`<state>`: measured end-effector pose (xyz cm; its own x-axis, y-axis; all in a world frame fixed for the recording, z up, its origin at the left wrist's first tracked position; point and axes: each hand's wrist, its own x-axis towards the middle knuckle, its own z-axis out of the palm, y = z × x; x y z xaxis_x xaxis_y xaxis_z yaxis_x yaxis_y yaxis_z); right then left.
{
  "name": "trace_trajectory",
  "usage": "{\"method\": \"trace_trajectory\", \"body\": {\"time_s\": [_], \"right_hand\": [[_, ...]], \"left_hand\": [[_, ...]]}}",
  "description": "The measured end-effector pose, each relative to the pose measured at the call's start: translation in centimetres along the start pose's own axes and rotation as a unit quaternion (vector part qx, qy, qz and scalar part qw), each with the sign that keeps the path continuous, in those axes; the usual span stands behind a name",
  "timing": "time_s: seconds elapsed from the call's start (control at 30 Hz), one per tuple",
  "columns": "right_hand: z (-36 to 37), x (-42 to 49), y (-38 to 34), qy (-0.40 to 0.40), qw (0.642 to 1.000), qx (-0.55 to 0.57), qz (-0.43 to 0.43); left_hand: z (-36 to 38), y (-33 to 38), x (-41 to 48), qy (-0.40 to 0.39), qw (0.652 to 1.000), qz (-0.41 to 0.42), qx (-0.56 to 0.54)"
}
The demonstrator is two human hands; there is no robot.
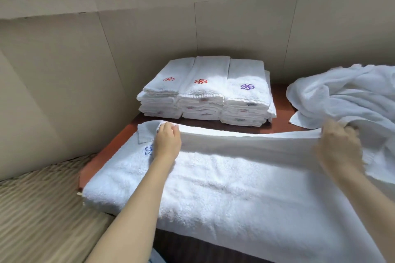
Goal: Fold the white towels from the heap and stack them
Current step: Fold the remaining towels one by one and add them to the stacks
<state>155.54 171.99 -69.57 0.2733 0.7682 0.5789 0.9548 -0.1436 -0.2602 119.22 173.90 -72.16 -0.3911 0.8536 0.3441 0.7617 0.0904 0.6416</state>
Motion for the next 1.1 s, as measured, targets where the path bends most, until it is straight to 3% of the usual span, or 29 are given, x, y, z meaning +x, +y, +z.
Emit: {"method": "trace_trajectory", "body": {"time_s": [0.27,0.43,0.5,0.7,0.8,0.93,1.1], "right_hand": [[-4.1,-3.6,-0.3,-0.079,0.996,0.018,0.045],[-5.8,-5.8,-0.1,-0.266,0.960,-0.066,0.063],[-6.0,-6.4,0.0,-0.306,0.946,-0.091,0.055],[-5.5,-7.1,0.1,-0.274,0.950,-0.141,0.036],[-4.2,-7.5,-0.2,-0.228,0.946,-0.213,-0.084],[-2.2,-7.9,-1.3,-0.244,0.930,-0.188,-0.199],[-1.1,-7.5,-1.9,-0.283,0.928,-0.135,-0.203]], "left_hand": [[-4.0,-1.8,-3.4,0.002,1.000,0.012,0.025],[-5.2,-2.9,-4.5,-0.033,0.997,-0.031,0.056],[-5.2,-3.3,-4.8,-0.059,0.995,-0.040,0.064],[-4.8,-4.6,-4.4,-0.109,0.985,-0.045,0.124],[-5.0,-5.1,-3.7,-0.093,0.987,-0.060,0.120],[-5.0,-5.3,-3.0,-0.069,0.982,-0.030,0.172],[-4.7,-4.2,-2.7,-0.015,0.978,0.025,0.208]]}}
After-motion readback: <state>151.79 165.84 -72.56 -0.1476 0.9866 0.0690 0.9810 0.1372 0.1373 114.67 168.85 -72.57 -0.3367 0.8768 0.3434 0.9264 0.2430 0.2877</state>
